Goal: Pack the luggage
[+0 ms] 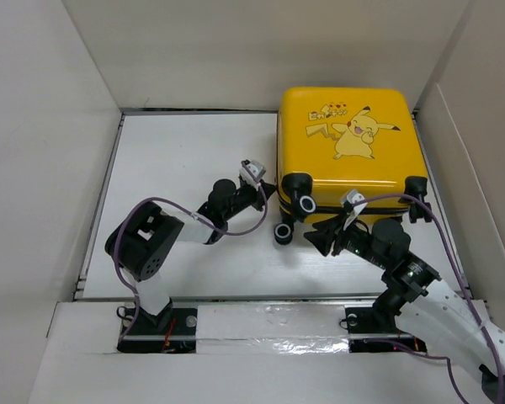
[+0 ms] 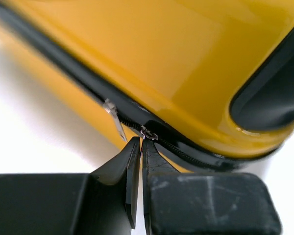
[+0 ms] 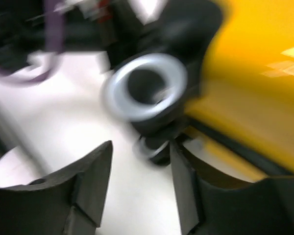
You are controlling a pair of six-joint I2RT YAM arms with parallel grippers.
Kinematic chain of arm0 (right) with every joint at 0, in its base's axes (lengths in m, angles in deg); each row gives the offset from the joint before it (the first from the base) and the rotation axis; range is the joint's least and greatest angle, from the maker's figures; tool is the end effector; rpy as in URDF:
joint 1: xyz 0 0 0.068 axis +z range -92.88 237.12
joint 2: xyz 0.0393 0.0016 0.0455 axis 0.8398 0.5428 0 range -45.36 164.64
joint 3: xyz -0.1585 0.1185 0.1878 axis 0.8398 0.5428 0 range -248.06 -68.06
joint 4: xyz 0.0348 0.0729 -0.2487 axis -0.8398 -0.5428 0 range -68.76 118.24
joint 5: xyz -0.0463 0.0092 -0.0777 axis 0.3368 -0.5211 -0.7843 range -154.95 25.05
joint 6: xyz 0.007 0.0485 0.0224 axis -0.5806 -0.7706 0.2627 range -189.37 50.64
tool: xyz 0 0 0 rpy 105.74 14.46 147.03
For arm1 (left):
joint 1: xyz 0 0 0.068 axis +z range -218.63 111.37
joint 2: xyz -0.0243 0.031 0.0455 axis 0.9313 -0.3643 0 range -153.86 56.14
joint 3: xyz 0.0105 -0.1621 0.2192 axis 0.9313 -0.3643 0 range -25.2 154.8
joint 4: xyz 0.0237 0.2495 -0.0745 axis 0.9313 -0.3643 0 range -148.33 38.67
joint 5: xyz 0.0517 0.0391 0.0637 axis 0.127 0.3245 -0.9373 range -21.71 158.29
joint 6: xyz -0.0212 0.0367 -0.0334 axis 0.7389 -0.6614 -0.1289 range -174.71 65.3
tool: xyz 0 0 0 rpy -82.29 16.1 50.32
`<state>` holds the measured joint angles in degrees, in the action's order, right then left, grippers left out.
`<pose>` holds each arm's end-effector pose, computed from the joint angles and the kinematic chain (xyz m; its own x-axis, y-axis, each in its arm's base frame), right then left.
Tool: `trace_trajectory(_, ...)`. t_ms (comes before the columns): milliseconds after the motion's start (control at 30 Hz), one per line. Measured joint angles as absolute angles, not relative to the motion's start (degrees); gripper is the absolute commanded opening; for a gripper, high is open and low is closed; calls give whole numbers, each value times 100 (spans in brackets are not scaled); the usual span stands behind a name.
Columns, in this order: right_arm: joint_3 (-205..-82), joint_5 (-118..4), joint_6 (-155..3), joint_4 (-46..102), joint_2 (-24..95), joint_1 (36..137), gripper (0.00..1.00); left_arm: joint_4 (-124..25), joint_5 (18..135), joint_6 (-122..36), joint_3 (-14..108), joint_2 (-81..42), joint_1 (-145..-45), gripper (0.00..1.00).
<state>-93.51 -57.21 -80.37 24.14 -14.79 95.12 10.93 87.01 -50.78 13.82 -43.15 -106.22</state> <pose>0.1152 0.0960 0.2682 -0.2602 0.0367 -0.9649 -0.6776 0.7050 0.2095 0.2655 -0.2188 0.1947 -0.0294 -0.0593 -0.9978 0.8318 0.5521 -0.0573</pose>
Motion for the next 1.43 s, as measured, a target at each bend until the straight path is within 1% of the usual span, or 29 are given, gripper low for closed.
trace_trajectory(167,-9524,-4715,-8135,2482,-1249,9757,0,1178,7743,-4986,1444,-4324,-10108,0)
trace_trajectory(200,-9548,-4619,-8140,2497,-1210,9770,0,1183,7588,-4975,1465,-4324,-10060,8)
trace_trajectory(233,-9557,-4538,-8142,2530,-1169,9783,0,1204,7402,-4973,1492,-4324,-10012,13)
trace_trajectory(300,-9559,-4442,-8159,2622,-1079,9809,0,1312,7053,-4958,1492,-4286,-9881,22)
trace_trajectory(367,-9565,-4381,-8164,2694,-965,9853,0,1395,6790,-4873,1435,-4151,-9771,27)
trace_trajectory(400,-9570,-4359,-8166,2742,-900,9890,0,1434,6679,-4807,1343,-4033,-9728,37)
trace_trajectory(467,-9581,-4352,-8175,2801,-795,9973,0,1587,6452,-4597,993,-3642,-9691,47)
trace_trajectory(500,-9589,-4352,-8177,2827,-753,10019,0,1696,6329,-4396,843,-3482,-9693,54)
trace_trajectory(633,-9775,-4396,-8175,2886,-648,10087,0,1652,6056,-3817,-78,-2149,-9712,58)
trace_trajectory(767,-10131,-4560,-8148,2974,-436,10128,0,1209,6115,-3098,-303,-949,-9712,58)
trace_trajectory(867,-10459,-4803,-8076,2978,-246,10205,0,597,6235,-2591,-325,-33,-9719,58)
trace_trajectory(900,-10584,-4903,-8052,2969,-209,10231,12,317,6264,-2471,-325,286,-9734,58)
trace_trajectory(967,-10877,-5120,-7976,2901,-183,10262,30,-273,6345,-2315,-318,948,-9750,60)
trace_trajectory(1000,-11058,-5264,-7945,2847,-185,10264,45,-623,6377,-2270,-296,1274,-9754,64)
trace_trajectory(1033,-11248,-5408,-7904,2810,-196,10264,50,-955,6390,-2250,-266,1591,-9756,66)
trace_trajectory(1067,-11447,-5572,-7851,2753,-227,10264,65,-1311,6397,-2219,-202,1912,-9756,68)
trace_trajectory(1100,-11640,-5777,-7823,2670,-279,10264,100,-1661,6399,-2202,-119,2209,-9756,69)
trace_trajectory(1200,-12059,-6378,-7713,2539,-554,10264,100,-2546,6414,-2160,185,3018,-9754,72)
trace_trajectory(1300,-12166,-6829,-7711,2460,-915,10264,100,-3259,6469,-2162,506,3611,-9754,72)
trace_trajectory(1400,-12164,-7032,-7738,2412,-1153,10264,100,-3744,6535,-2184,832,3927,-9754,72)
trace_trajectory(1433,-12158,-7034,-7773,2412,-1153,10264,100,-3860,6552,-2191,888,3980,-9754,76)
